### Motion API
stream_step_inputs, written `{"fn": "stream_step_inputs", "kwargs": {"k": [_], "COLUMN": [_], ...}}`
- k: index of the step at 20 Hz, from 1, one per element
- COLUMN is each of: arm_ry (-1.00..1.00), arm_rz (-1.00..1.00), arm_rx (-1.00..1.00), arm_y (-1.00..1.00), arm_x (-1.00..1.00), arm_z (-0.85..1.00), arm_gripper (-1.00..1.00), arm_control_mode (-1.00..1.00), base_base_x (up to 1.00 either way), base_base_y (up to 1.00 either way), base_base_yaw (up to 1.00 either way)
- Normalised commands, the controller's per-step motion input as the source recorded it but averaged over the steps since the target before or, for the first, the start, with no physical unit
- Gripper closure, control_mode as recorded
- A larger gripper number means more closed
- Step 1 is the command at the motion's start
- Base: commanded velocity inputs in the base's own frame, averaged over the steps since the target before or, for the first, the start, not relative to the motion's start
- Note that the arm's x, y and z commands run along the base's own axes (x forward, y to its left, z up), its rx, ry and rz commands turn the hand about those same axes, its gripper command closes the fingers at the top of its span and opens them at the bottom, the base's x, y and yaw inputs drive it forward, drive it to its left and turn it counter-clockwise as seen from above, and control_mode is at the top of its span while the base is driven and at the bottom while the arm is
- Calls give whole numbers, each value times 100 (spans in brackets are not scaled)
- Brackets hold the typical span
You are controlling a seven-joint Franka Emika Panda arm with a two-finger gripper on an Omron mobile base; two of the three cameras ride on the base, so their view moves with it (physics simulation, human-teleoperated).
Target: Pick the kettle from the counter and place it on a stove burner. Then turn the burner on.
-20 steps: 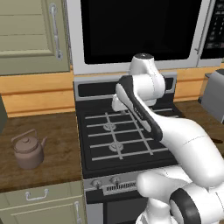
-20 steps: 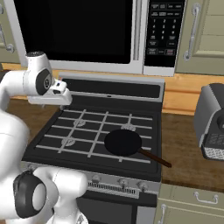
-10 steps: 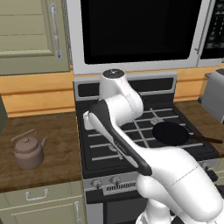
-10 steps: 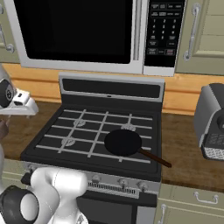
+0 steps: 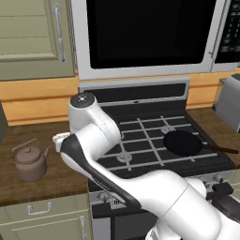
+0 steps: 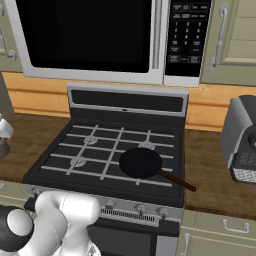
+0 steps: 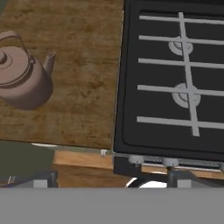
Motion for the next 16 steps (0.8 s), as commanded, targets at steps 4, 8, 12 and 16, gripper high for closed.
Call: {"fn": "stream_step_inputs", "kwargs": {"k": [4, 8, 12, 16], "arm_ry": [-4, -5, -4, -8], "arm_rz": [-9, -12, -20, -20], "arm_rx": [0, 2, 12, 23], "arm_y": [100, 100, 100, 100], "arm_x": [0, 4, 51, 92], "arm_z": [-1, 0, -2, -9], "arm_gripper": [-100, -100, -100, -100], "arm_control_mode": [-100, -100, -100, -100], "base_base_x": [0, 0, 0, 0], "base_base_y": [0, 0, 0, 0], "base_base_yaw": [0, 0, 0, 0]}}
